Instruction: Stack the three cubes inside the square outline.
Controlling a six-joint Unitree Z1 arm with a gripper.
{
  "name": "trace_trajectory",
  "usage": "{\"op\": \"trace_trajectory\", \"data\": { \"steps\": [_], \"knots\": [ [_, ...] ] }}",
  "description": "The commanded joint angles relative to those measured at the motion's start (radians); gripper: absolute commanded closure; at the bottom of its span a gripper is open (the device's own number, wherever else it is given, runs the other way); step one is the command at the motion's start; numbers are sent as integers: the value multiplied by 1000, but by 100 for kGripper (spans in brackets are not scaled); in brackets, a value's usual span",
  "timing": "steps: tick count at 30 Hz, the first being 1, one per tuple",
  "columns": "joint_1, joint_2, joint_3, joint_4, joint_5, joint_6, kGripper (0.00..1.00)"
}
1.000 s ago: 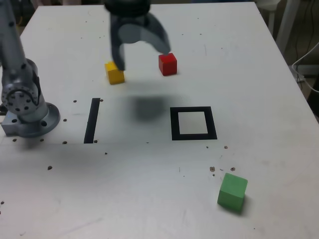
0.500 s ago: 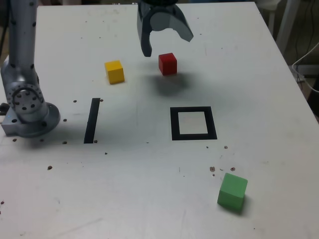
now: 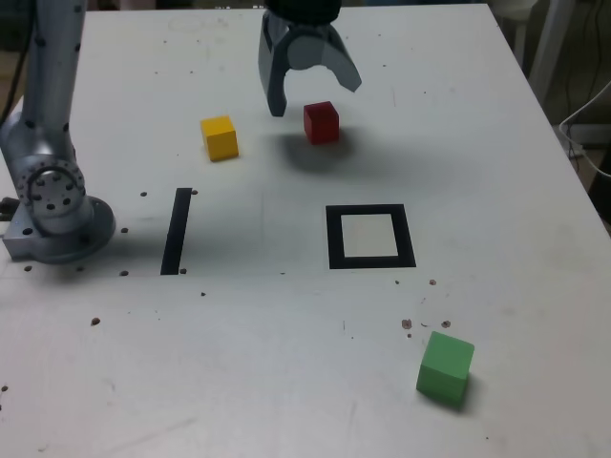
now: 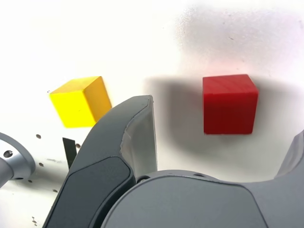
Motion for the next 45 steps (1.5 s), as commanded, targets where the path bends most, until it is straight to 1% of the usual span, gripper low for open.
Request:
{"op": "trace_trajectory", "data": {
  "steps": [1,8,16,20,27,35,40,45],
  "knots": [
    [1,22,3,-15,0,2,2],
    [8,75,-3,-50,0,2,4],
    [17,96,-27,-40,-7,2,10],
    [18,107,-33,-38,-8,2,15],
    [18,119,-40,-28,-14,2,29],
    [18,130,-36,-29,-19,9,32],
    [14,129,-40,-30,-18,10,38],
    [12,128,-48,-37,-16,15,41]
  ]
}}
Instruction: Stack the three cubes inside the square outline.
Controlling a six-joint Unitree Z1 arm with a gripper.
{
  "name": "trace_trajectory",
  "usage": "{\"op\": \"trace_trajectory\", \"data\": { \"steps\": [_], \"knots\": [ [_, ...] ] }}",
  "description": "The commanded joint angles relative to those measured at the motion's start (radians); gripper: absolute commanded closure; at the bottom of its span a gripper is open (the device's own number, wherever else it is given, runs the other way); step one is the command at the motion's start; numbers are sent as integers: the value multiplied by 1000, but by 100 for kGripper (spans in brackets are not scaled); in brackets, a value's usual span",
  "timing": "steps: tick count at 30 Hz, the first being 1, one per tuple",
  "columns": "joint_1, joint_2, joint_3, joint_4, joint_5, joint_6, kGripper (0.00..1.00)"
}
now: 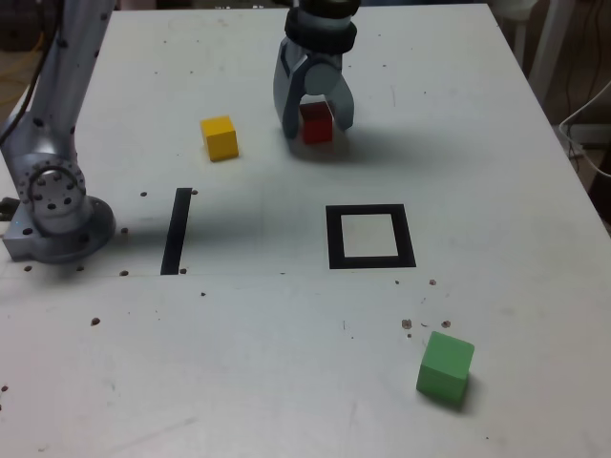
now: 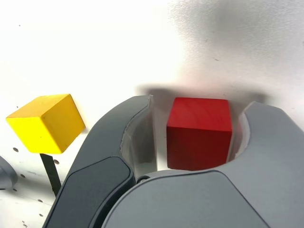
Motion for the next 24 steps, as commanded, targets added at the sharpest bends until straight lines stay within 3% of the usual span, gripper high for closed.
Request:
{"op": "trace_trajectory", "data": {
  "steps": [1,9,15,24],
  "knots": [
    [-2,2,-8,-3,1,4,43],
    [-2,1,-13,-23,-9,11,61],
    [-2,-6,-11,-34,-29,27,62],
    [-72,-86,-11,-1,-24,31,62]
  ]
}}
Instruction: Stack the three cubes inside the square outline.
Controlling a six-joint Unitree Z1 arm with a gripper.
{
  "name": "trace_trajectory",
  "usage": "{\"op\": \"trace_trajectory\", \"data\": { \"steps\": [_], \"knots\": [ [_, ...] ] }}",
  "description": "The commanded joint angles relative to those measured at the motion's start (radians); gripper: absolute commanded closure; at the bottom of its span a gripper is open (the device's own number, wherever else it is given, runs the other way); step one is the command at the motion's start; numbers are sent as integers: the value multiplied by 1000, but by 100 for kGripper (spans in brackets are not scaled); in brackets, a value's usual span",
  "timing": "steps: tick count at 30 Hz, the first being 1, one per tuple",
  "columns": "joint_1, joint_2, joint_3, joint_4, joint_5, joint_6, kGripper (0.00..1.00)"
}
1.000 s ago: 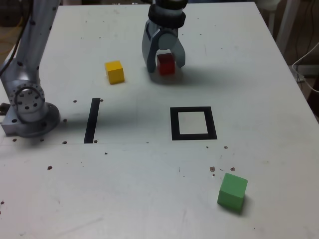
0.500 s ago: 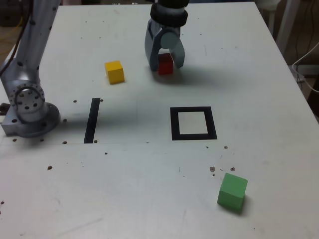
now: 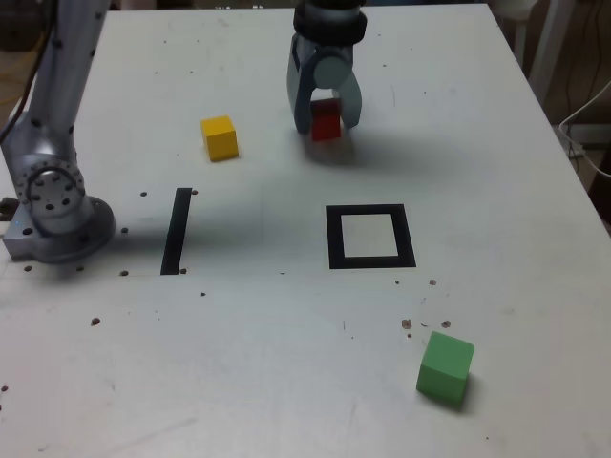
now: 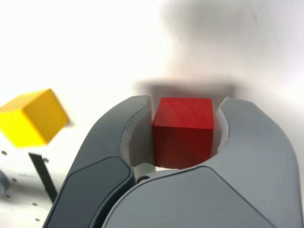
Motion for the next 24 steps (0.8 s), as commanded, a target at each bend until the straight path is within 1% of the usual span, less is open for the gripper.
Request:
{"op": "trace_trajectory", "data": {
  "steps": [1,6,10,15,18,24],
  "knots": [
    [-41,-30,-5,26,4,-12,62],
    [-176,-48,-27,85,6,-63,62],
    [-277,-50,-31,90,7,-111,62],
    [-385,-49,-40,86,18,-171,62],
    [-427,-46,-40,83,18,-202,62],
    [-477,-34,-38,71,0,-240,62]
  ]
}}
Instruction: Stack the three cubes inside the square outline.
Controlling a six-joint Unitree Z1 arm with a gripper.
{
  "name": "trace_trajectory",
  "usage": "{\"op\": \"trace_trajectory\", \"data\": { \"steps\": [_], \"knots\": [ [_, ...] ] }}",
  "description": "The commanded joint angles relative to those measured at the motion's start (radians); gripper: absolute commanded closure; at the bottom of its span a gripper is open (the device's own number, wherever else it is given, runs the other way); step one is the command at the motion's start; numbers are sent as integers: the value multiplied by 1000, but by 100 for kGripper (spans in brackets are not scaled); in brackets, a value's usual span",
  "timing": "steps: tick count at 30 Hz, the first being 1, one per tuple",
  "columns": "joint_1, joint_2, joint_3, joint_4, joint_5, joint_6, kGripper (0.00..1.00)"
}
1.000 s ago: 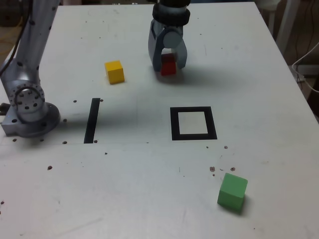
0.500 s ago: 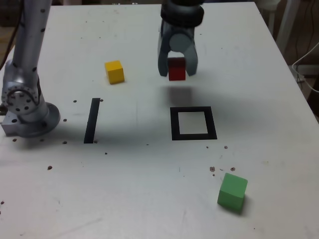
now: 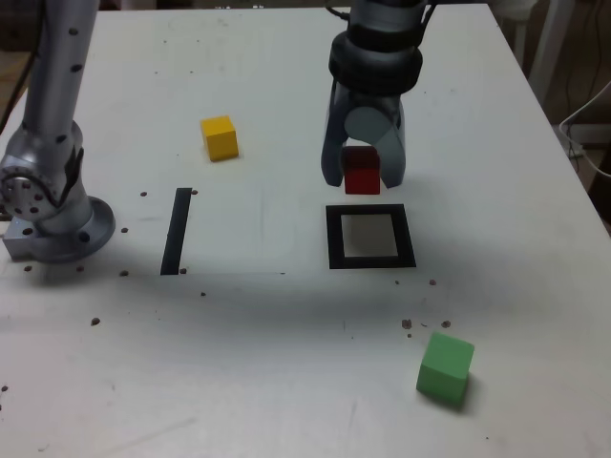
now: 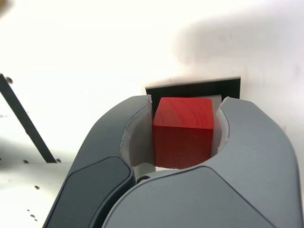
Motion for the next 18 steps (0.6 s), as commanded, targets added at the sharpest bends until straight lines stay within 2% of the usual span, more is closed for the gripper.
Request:
{"op": "trace_trajectory", "data": {
  "steps": [1,18],
  "knots": [
    [-15,11,1,-5,-8,-13,62],
    [-60,93,-21,-19,-49,-132,62]
  ]
}}
